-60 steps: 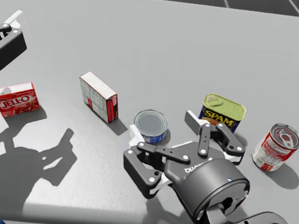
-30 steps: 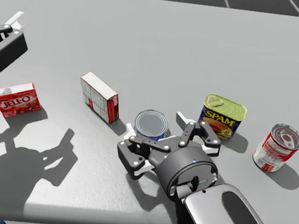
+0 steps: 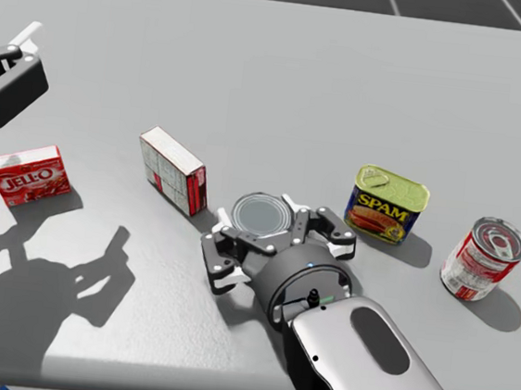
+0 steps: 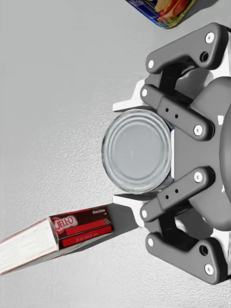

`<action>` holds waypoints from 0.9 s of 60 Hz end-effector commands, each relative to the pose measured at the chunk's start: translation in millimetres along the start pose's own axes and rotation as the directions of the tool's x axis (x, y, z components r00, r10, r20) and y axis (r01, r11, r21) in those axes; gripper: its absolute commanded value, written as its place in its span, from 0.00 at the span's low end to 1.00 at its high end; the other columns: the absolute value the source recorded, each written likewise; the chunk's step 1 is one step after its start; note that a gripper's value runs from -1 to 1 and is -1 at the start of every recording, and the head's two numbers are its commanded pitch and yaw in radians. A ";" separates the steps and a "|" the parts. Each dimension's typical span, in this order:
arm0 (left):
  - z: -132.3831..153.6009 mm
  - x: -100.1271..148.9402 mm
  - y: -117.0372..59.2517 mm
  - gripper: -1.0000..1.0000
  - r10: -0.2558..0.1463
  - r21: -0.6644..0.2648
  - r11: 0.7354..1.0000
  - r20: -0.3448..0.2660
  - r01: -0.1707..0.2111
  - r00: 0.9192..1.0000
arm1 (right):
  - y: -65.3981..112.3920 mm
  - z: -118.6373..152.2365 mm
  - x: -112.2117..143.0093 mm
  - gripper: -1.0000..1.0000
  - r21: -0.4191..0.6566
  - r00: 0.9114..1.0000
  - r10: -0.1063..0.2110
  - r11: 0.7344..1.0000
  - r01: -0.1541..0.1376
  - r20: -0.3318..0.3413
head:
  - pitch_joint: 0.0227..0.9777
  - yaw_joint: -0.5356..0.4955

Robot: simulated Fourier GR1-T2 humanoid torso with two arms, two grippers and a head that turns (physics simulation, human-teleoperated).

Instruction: Grasp the tuna can and hold it up.

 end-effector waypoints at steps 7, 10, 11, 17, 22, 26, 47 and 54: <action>0.5 -0.2 -0.1 0.00 -0.002 -0.001 1.000 0.000 0.002 1.000 | -1.8 -0.2 -10.4 1.00 -0.003 0.998 -0.022 1.000 0.022 -0.062 | 0.83 0.48; 0.4 -0.3 -0.2 0.00 -0.003 -0.001 1.000 0.000 0.003 1.000 | -2.1 0.1 -10.6 0.98 -0.003 0.998 -0.024 1.000 0.023 -0.066 | 0.81 0.48; 0.4 -0.3 -0.2 0.00 -0.003 -0.001 1.000 -0.001 0.003 1.000 | -2.1 0.2 -10.7 0.97 -0.004 0.998 -0.024 1.000 0.023 -0.066 | 0.81 0.48; 0.1 -0.7 -0.5 0.00 -0.005 0.000 1.000 -0.002 0.005 1.000 | -2.9 1.0 -11.2 0.95 -0.003 0.998 -0.023 1.000 0.023 -0.065 | 0.73 0.48; -0.2 -1.0 -0.4 0.00 -0.006 0.000 1.000 -0.003 0.006 1.000 | -2.9 0.8 -11.2 0.95 -0.004 0.998 -0.022 1.000 0.022 -0.063 | 0.65 0.48; 0.0 -1.1 -0.4 0.00 -0.006 0.000 1.000 -0.003 0.006 1.000 | -2.9 0.8 -11.1 0.95 -0.006 0.998 -0.023 1.000 0.022 -0.061 | 0.60 0.48; 0.4 -2.6 -0.3 0.00 -0.005 0.000 1.000 -0.004 0.005 1.000 | -2.8 1.2 -11.4 0.95 -0.009 0.999 -0.018 1.000 0.018 -0.045 | 0.43 0.48; 0.4 -2.6 0.0 0.00 -0.005 0.001 1.000 -0.003 0.005 1.000 | -3.2 2.8 -8.4 0.95 0.001 1.000 -0.024 1.000 0.024 -0.012 | 0.43 0.48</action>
